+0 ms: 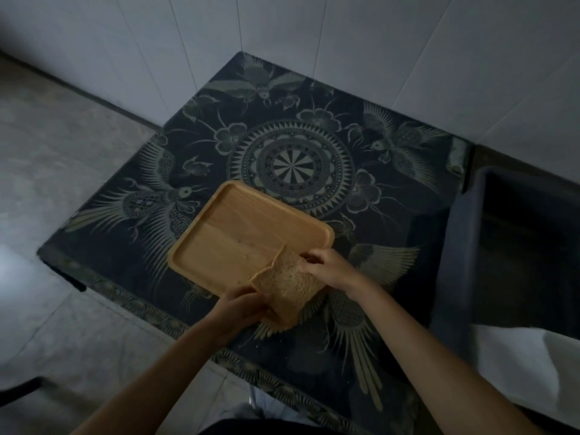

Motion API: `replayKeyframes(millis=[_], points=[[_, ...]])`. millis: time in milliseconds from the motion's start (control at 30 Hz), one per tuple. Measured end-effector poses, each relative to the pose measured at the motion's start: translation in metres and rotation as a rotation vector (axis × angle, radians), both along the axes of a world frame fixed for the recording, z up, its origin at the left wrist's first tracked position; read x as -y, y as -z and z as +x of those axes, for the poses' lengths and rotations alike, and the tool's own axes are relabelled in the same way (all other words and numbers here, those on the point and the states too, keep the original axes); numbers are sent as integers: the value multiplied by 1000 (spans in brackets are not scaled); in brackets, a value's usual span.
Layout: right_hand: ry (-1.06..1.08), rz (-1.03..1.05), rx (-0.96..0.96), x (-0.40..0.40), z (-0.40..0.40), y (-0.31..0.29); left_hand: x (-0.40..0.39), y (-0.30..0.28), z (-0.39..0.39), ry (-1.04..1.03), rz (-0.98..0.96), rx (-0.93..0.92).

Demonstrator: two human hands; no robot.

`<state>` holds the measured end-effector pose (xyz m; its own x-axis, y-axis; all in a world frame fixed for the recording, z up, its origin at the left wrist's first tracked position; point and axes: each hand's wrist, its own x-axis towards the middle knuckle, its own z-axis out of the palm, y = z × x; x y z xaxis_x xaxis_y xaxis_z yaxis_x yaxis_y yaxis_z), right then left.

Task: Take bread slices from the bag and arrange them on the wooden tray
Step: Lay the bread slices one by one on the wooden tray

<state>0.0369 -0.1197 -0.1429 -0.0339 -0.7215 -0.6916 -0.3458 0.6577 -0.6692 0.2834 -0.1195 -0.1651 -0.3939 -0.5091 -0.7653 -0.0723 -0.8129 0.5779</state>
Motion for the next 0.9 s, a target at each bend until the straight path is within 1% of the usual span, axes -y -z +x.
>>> replayKeyframes(millis=[133,233,433,567,700,800,900], points=[[-58,8,-14,18,3,17,2,5,4,-56,94,31],[-122,-14,-64,24,5,25,2,7,3,-99,147,70],[-186,-63,-86,30,10,32,0,5,0,-112,252,89],[-227,-74,-146,31,12,30,5,-1,0,-67,306,122],[-192,-77,-127,27,15,24,9,-7,-2,-26,345,125],[-142,-77,-113,22,15,20,17,-15,3,78,332,124],[-41,-94,-126,11,13,16,31,-25,15,216,270,175]])
